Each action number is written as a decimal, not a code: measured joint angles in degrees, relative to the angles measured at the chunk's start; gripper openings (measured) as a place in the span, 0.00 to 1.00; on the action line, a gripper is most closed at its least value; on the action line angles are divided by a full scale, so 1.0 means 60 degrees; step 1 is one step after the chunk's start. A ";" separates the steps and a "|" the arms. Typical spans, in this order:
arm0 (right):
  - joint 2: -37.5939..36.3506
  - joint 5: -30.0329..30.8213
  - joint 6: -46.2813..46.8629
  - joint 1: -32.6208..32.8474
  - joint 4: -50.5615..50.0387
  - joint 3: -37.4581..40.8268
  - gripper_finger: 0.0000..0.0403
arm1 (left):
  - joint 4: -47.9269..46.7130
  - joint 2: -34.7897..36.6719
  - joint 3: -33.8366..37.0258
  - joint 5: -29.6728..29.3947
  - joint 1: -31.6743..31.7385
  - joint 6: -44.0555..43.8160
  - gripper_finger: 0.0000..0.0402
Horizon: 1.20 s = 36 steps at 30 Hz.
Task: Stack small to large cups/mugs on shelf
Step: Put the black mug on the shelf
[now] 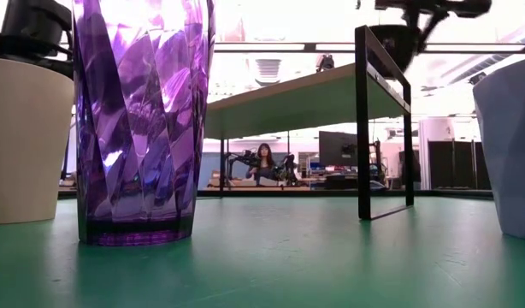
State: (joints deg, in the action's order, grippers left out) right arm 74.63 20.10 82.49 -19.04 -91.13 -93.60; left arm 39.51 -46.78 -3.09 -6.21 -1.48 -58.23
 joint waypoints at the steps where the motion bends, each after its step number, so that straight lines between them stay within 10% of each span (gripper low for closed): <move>1: 0.0283 -0.0067 0.0033 0.0222 0.0158 -0.0352 0.05 | -0.0011 -0.0046 0.0000 0.0017 0.0000 -0.0010 0.16; 22: 0.3665 -0.0780 0.7527 0.5311 0.0171 -0.3356 0.06 | -0.0666 0.1098 0.0004 -0.0449 0.0002 0.1594 0.16; 36: 0.4588 -0.1093 0.7680 0.5437 0.0184 -0.3287 0.06 | -0.1918 0.1740 0.0018 -0.0196 0.0004 0.1580 0.16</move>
State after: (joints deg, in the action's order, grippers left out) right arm 102.16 13.54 128.57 13.58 -90.02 -113.32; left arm 28.00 -36.34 -2.98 -7.38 -1.45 -48.75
